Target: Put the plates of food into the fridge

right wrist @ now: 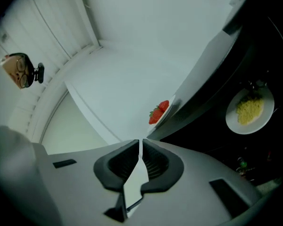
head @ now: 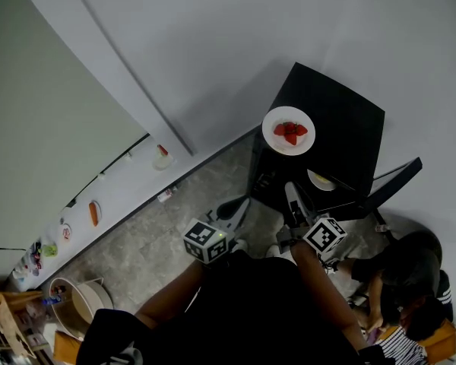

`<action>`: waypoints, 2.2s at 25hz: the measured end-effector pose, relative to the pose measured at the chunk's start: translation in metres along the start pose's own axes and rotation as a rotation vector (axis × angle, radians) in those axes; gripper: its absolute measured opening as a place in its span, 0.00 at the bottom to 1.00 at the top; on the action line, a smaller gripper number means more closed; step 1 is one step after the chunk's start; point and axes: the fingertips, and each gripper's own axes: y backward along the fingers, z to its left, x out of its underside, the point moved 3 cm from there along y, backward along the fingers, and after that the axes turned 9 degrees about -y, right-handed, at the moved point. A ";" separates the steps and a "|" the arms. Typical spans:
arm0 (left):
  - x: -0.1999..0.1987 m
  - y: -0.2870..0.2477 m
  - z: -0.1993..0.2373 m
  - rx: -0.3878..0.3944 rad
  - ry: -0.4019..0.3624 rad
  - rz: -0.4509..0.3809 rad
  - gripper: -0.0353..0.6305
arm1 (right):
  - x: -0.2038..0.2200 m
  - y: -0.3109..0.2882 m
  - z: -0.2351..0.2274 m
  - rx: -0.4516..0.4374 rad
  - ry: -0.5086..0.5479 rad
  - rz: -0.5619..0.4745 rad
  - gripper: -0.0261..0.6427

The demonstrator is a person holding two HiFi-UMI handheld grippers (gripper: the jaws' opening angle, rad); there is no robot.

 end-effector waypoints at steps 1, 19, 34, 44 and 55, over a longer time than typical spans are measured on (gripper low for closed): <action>-0.001 -0.001 0.005 0.004 0.005 0.000 0.09 | -0.001 -0.008 -0.001 0.002 -0.036 -0.012 0.08; -0.005 -0.011 0.008 0.051 -0.047 0.007 0.09 | -0.009 -0.046 -0.019 -0.051 -0.504 -0.162 0.16; -0.006 -0.009 0.029 0.028 -0.002 0.001 0.09 | -0.015 -0.079 -0.031 -0.054 -0.630 -0.201 0.23; -0.014 -0.011 0.028 0.016 -0.013 -0.014 0.09 | -0.013 -0.081 -0.033 -0.019 -0.736 -0.212 0.13; -0.006 -0.012 0.012 0.011 -0.007 -0.009 0.09 | -0.015 -0.052 -0.023 -0.028 -0.719 -0.161 0.09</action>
